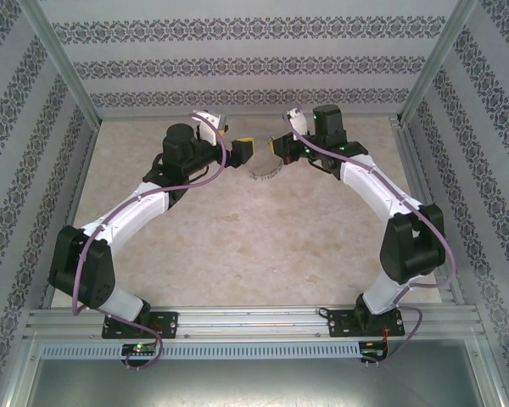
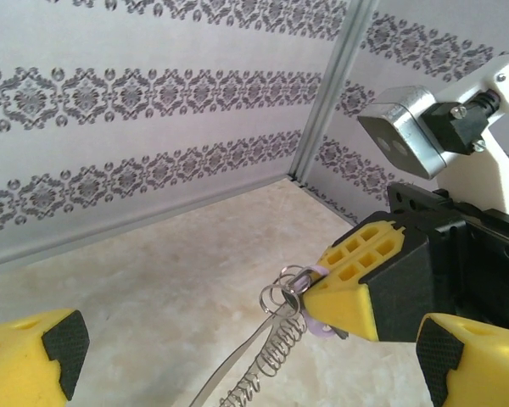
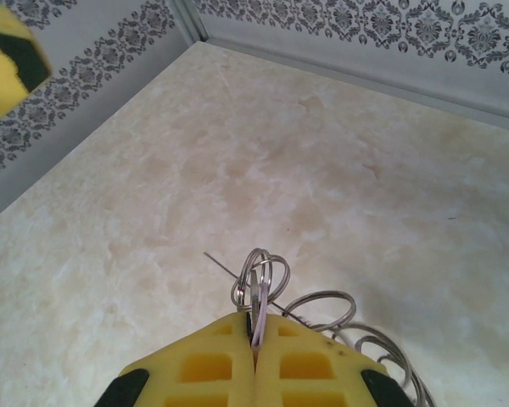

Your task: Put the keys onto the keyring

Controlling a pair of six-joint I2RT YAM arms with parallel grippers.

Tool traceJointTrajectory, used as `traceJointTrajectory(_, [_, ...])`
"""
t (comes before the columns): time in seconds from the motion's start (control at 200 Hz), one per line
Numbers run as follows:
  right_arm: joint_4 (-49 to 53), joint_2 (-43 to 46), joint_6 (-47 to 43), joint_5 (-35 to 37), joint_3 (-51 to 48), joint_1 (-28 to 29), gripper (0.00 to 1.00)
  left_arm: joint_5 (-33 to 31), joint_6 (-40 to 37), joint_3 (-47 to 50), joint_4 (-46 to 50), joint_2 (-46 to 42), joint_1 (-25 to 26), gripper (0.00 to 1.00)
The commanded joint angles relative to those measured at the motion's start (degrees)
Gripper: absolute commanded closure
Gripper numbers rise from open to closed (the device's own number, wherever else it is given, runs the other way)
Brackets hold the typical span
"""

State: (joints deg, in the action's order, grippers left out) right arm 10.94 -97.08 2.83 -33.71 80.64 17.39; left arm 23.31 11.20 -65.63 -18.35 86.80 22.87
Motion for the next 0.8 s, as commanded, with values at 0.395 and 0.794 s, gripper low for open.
traceJointTrajectory(0.395, [-2.52,-18.28,4.74,-1.80,18.78,-2.05,1.00,-1.66,0.57,-1.27,2.16,-0.26,-0.93,0.00])
traceJointTrajectory(0.794, [-9.94,-16.83,6.77,0.17,6.33,-3.25,1.00,-0.67,1.30,-1.72,2.82,-0.64,-1.03,0.00])
